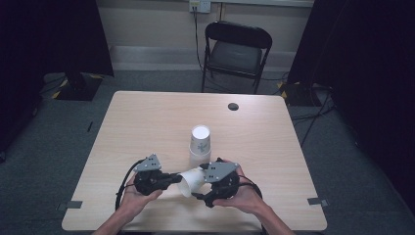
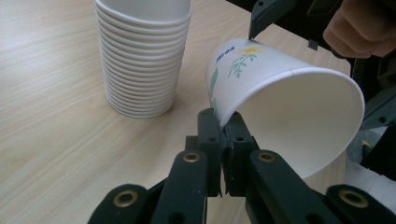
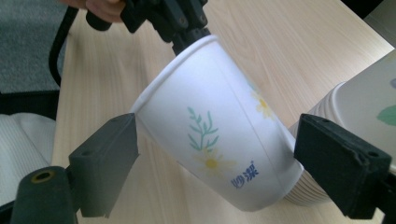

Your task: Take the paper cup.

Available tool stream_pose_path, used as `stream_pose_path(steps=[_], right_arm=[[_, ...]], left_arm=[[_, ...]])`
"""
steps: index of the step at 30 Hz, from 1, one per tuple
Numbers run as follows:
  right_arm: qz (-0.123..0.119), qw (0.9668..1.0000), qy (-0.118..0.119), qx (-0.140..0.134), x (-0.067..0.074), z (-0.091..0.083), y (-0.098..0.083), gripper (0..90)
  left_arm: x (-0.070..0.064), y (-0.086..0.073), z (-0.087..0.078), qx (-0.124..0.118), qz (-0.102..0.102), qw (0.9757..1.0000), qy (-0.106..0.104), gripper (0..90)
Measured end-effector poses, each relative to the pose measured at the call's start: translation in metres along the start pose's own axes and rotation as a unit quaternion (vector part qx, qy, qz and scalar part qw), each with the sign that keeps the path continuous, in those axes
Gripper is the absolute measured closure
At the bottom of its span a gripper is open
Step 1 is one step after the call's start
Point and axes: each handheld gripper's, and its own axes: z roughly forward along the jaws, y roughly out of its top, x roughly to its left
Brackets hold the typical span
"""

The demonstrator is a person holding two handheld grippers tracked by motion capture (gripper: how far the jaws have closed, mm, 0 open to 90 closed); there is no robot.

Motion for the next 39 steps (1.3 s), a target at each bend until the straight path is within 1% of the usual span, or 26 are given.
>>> stream_pose_path(steps=[4, 6, 9, 12, 13, 14, 16, 19, 24, 27, 31, 34, 36, 37, 38, 39], right_arm=[[-0.005, 0.9999, 0.001, 0.010, 0.001, 0.004, -0.002, 12.8], [-0.012, 0.9998, 0.001, 0.018, 0.001, 0.007, -0.003, 12.4], [-0.017, 0.9996, 0.003, 0.023, 0.002, 0.010, -0.004, 11.4], [-0.021, 0.9996, 0.002, 0.020, 0.004, 0.014, -0.003, 10.3], [-0.028, 0.9993, -0.001, 0.025, 0.006, 0.016, -0.003, 9.9], [-0.033, 0.9990, -0.002, 0.029, 0.007, 0.018, -0.003, 9.9], [-0.039, 0.9987, -0.003, 0.032, 0.008, 0.021, -0.002, 9.8], [-0.045, 0.9983, -0.005, 0.036, 0.010, 0.025, -0.001, 10.4], [-0.042, 0.9982, -0.004, 0.043, 0.011, 0.031, 0.001, 12.6], [-0.031, 0.9986, 0.000, 0.044, 0.010, 0.033, 0.001, 14.0], [-0.010, 0.9989, 0.015, 0.043, 0.008, 0.034, 0.001, 16.5], [-0.005, 0.9991, 0.019, 0.037, 0.008, 0.033, 0.001, 18.4], [-0.006, 0.9992, 0.018, 0.034, 0.008, 0.032, 0.001, 20.9], [-0.009, 0.9993, 0.018, 0.032, 0.008, 0.031, 0.001, 23.1], [-0.011, 0.9993, 0.018, 0.032, 0.008, 0.031, 0.001, 23.3], [-0.014, 0.9992, 0.018, 0.032, 0.009, 0.031, 0.001, 22.9]], left_arm=[[-0.001, 0.000, 0.001, 0.000, -0.006, 1.0000, -0.004, 88.1], [-0.001, 0.000, 0.002, 0.001, -0.009, 0.9999, -0.004, 88.1], [-0.001, 0.000, 0.001, 0.000, -0.014, 0.9999, -0.004, 88.2], [0.000, 0.000, 0.001, 0.001, -0.016, 0.9999, -0.006, 88.2], [0.000, 0.000, 0.001, 0.000, -0.020, 0.9998, -0.009, 88.2], [0.000, 0.000, 0.001, 0.000, -0.018, 0.9998, -0.009, 88.3], [0.000, 0.000, 0.001, -0.002, -0.026, 0.9995, -0.016, 88.3], [-0.001, 0.000, 0.002, -0.004, -0.027, 0.9995, -0.015, 88.3], [0.000, 0.000, 0.001, -0.005, -0.032, 0.9994, -0.013, 88.2], [0.000, 0.000, 0.001, -0.008, -0.033, 0.9993, -0.013, 88.1], [-0.001, 0.000, 0.000, -0.012, -0.034, 0.9993, -0.012, 87.5], [0.000, 0.000, 0.000, -0.014, -0.037, 0.9992, -0.010, 86.5], [0.000, 0.000, -0.001, -0.019, -0.042, 0.9989, -0.007, 85.7], [0.001, 0.000, -0.001, -0.019, -0.046, 0.9987, -0.009, 85.8], [0.002, 0.000, -0.001, -0.019, -0.049, 0.9984, -0.018, 86.3], [0.002, 0.001, -0.002, -0.019, -0.054, 0.9982, -0.021, 87.2]])
